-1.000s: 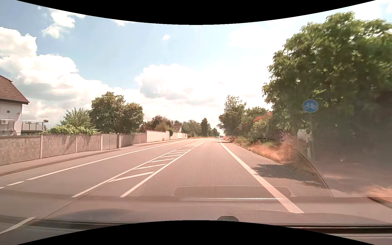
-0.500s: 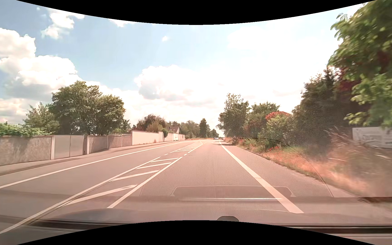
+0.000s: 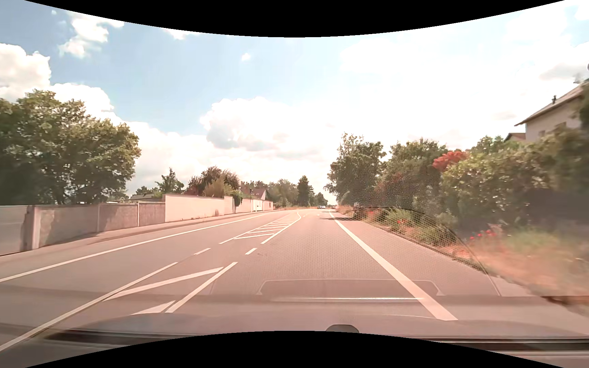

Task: Follow the waypoints while adhering to traffic rules and regulations

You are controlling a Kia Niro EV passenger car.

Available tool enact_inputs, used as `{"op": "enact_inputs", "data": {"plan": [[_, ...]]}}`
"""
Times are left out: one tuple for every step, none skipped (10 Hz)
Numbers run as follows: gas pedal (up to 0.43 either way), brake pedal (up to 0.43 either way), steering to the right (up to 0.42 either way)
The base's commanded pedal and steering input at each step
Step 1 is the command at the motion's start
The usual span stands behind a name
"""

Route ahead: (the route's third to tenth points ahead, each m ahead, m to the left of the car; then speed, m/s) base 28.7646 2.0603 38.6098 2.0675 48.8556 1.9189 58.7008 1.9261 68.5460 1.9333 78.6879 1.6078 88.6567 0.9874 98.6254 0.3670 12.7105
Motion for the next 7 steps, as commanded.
{"op": "enact_inputs", "data": {"plan": [[0.039,0.0,0.0],[0.039,0.0,0.0],[0.039,0.0,0.0],[0.039,0.0,0.0],[0.039,0.0,0.0],[0.039,0.0,0.0],[0.039,0.0,0.0]]}}
